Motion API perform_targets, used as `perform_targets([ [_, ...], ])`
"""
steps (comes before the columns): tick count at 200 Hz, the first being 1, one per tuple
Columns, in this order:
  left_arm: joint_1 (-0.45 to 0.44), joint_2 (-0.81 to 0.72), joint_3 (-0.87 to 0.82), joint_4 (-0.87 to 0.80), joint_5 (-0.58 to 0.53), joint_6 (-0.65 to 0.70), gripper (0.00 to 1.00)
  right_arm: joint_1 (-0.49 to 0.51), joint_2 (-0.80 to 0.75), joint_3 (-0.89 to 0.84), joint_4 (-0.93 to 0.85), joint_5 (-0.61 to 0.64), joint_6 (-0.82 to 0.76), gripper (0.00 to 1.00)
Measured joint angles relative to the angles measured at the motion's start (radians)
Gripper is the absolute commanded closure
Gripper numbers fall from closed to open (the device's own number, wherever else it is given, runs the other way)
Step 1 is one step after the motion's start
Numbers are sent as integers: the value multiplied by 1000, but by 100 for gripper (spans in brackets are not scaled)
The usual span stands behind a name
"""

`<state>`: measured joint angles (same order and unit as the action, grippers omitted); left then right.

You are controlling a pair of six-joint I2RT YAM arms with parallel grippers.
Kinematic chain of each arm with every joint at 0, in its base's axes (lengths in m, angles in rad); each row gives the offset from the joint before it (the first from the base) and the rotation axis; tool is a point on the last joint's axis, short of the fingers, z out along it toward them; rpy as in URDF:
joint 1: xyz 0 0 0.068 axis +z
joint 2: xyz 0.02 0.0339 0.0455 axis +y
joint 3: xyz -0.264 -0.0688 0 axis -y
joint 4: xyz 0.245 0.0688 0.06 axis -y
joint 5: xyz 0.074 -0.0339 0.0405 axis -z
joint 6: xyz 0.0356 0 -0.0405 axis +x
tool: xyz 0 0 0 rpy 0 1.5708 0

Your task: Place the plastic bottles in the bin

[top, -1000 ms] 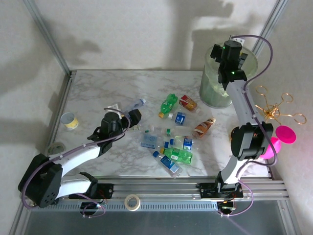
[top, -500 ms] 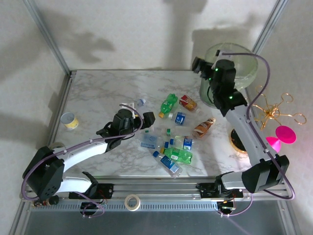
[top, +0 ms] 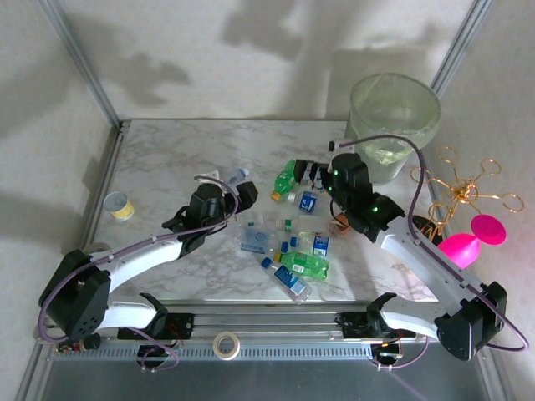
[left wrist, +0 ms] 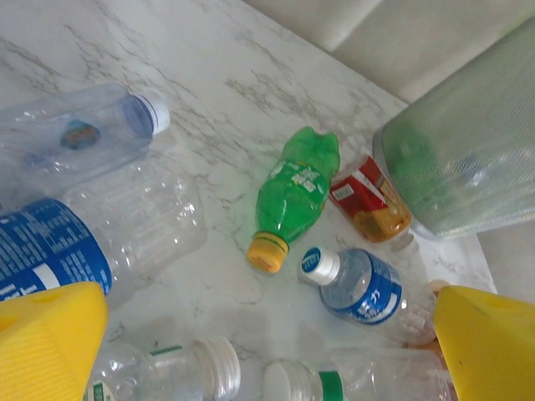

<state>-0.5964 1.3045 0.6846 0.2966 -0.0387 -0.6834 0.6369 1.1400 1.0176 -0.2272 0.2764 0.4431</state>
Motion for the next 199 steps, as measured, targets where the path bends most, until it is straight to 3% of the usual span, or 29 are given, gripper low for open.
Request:
perform_targets([
  [97,48,52,-26,109,77,-18,0,142,-88,-271,-243,-11,303,1],
  [148,55,41,-84,121,114,-17,0,252,-82,-289,-361,-15,418,1],
  [199,55,49,-80,106,115,3,0,277,29,-289,-464,0,468,1],
])
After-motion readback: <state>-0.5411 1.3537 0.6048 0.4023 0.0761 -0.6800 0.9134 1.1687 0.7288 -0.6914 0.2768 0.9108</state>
